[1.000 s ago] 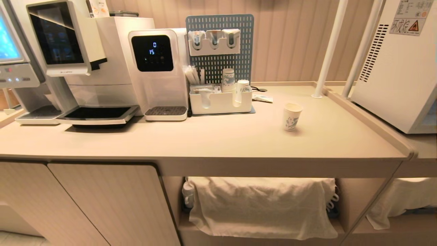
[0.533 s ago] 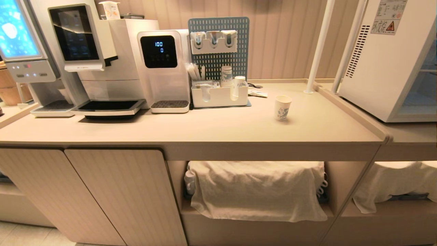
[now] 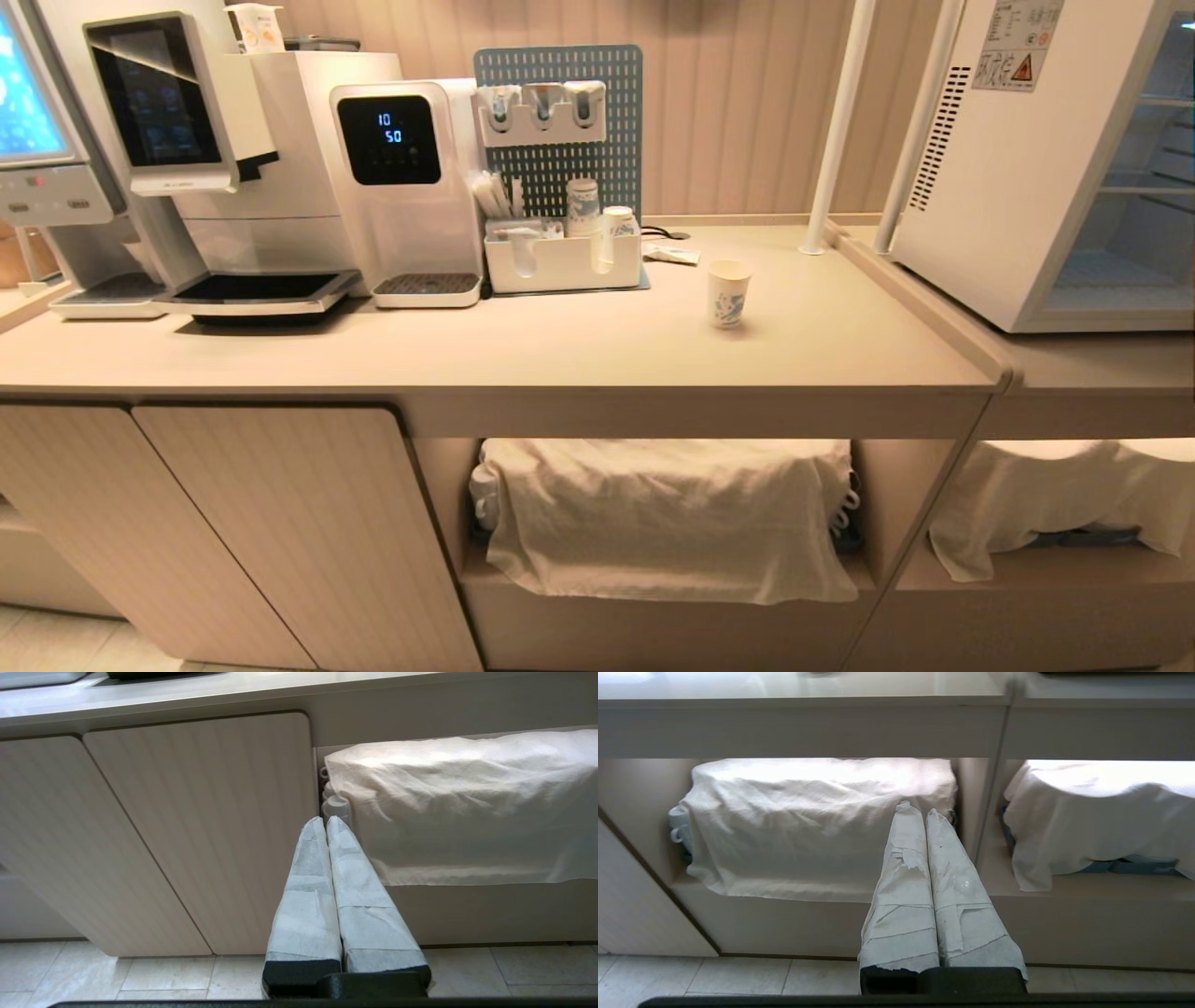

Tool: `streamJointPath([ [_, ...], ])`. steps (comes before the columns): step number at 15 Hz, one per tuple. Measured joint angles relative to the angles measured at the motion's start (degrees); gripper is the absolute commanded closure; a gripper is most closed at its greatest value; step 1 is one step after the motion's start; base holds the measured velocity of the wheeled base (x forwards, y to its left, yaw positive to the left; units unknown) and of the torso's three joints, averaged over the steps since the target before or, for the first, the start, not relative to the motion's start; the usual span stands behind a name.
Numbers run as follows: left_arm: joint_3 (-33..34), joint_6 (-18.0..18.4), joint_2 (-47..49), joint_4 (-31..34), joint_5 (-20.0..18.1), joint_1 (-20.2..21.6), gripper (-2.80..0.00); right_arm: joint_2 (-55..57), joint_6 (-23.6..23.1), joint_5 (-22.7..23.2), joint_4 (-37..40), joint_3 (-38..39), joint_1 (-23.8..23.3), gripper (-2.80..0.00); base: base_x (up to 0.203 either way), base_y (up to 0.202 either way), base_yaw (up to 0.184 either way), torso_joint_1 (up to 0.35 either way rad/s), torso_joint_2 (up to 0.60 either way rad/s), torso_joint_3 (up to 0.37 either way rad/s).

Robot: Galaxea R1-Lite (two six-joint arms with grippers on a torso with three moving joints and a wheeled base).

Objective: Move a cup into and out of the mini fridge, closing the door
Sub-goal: Close the freezer door

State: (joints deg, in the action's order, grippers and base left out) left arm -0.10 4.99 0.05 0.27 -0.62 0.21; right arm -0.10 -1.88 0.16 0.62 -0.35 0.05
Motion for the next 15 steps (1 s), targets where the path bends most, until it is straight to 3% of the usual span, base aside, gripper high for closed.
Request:
streamJointPath([
  [15, 0.0, -0.3, 0.0, 0.0, -0.1, 0.0, 0.00, 0.0, 0.4, -0.2, 0.0, 0.0, 0.0, 0.00, 0.000, -0.195, 0.001, 0.002, 0.00, 0.002],
])
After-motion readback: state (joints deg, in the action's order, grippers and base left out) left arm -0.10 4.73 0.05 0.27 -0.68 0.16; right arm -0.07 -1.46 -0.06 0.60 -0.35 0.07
